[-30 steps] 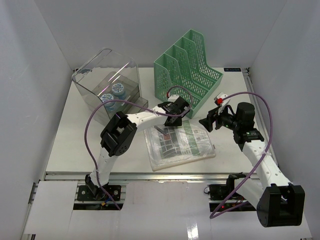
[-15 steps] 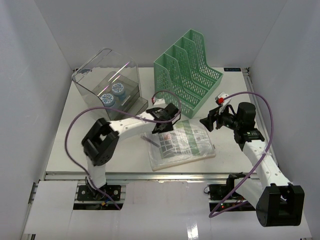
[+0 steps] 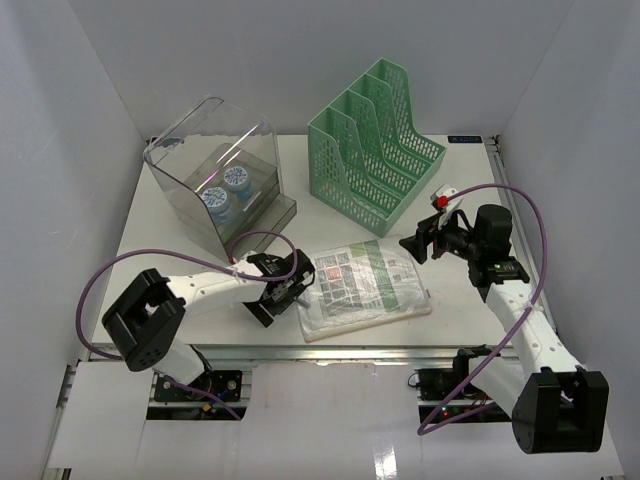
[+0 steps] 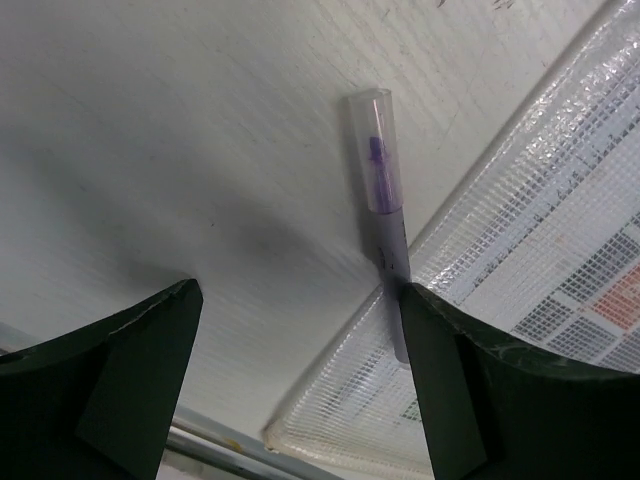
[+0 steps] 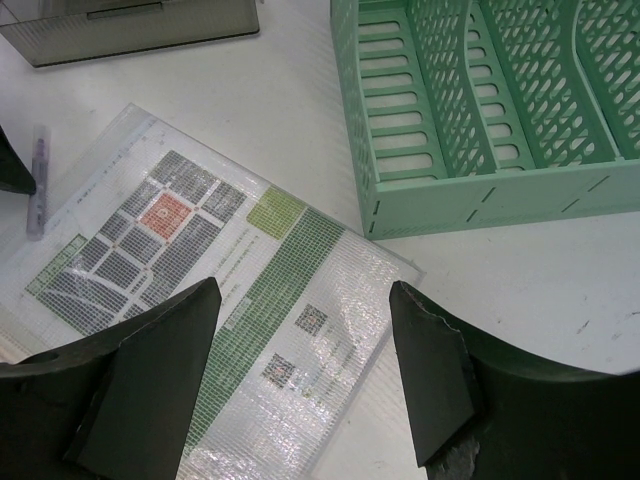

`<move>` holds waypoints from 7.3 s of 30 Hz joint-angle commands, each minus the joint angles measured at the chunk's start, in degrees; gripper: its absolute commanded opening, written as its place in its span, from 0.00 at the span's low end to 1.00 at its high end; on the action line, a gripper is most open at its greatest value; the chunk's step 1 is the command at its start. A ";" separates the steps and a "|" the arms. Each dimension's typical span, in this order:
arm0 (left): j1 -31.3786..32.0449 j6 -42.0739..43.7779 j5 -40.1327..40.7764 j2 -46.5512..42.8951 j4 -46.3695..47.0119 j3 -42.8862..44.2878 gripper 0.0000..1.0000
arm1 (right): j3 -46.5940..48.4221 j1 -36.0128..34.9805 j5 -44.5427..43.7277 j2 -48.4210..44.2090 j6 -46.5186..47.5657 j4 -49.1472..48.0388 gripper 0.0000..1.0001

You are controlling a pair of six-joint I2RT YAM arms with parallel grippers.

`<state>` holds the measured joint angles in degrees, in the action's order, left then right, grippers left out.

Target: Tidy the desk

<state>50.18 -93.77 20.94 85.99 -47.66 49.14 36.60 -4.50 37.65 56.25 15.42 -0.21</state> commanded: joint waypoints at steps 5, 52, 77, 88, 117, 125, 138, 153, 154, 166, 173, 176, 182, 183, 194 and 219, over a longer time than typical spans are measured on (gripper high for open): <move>-2.14 -3.56 -1.85 2.32 6.06 1.49 0.91 | -0.39 1.07 1.15 -0.79 -0.13 -2.10 0.75; -3.14 95.71 12.06 3.13 9.08 17.81 0.00 | -0.21 1.85 1.82 -0.53 0.22 -1.99 0.75; -18.86 119.89 4.89 8.47 29.64 16.93 0.21 | -0.32 2.47 2.08 0.18 0.42 -1.81 0.74; -19.30 111.22 -1.03 4.47 28.58 17.54 0.72 | 0.13 2.62 4.14 0.41 2.43 -0.27 0.76; -19.16 83.82 -3.73 11.87 35.80 8.97 0.37 | 0.31 2.83 23.70 -0.97 27.65 13.31 0.67; -19.32 88.47 9.39 17.21 36.86 11.30 0.72 | 0.49 2.82 23.35 -0.54 27.31 13.30 0.66; -19.51 91.29 11.30 17.54 36.41 13.41 0.83 | 0.67 2.86 23.15 -0.56 27.36 13.69 0.66; -19.22 90.59 -6.78 9.35 35.82 12.02 0.96 | 1.39 2.91 28.33 0.08 38.35 21.73 0.80; -19.10 89.52 -11.32 7.77 35.80 11.68 0.98 | 1.88 2.91 30.03 0.66 43.59 25.59 0.83; -18.81 68.99 -34.25 -19.98 37.45 -3.33 0.98 | 2.31 -15.84 10.25 -0.28 64.05 41.36 0.92; -18.94 52.71 -33.60 -40.36 40.73 -20.35 0.98 | -3.97 -36.38 -11.70 4.13 54.99 28.11 0.96; -18.95 48.56 -31.21 -48.40 38.61 -24.66 0.98 | -4.22 -38.46 -15.57 8.33 52.81 24.84 1.00; -18.97 44.67 -30.38 -57.36 34.84 -27.36 0.98 | -2.73 -40.29 -19.39 14.14 49.23 20.43 0.90; -18.98 44.09 -30.58 -57.78 34.51 -27.58 0.98 | -2.44 -40.40 -19.81 15.07 48.90 20.30 0.87; -18.89 39.56 -31.34 -60.50 32.49 -29.78 0.98 | -1.88 -41.24 -18.89 20.84 50.17 24.38 0.52; -18.91 26.29 -37.75 -42.54 40.81 -31.43 0.98 | 9.72 -41.12 -6.27 9.69 46.10 39.41 0.08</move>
<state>31.29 -64.30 -15.77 41.09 -10.85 16.51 44.74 -45.45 29.16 67.57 62.11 36.41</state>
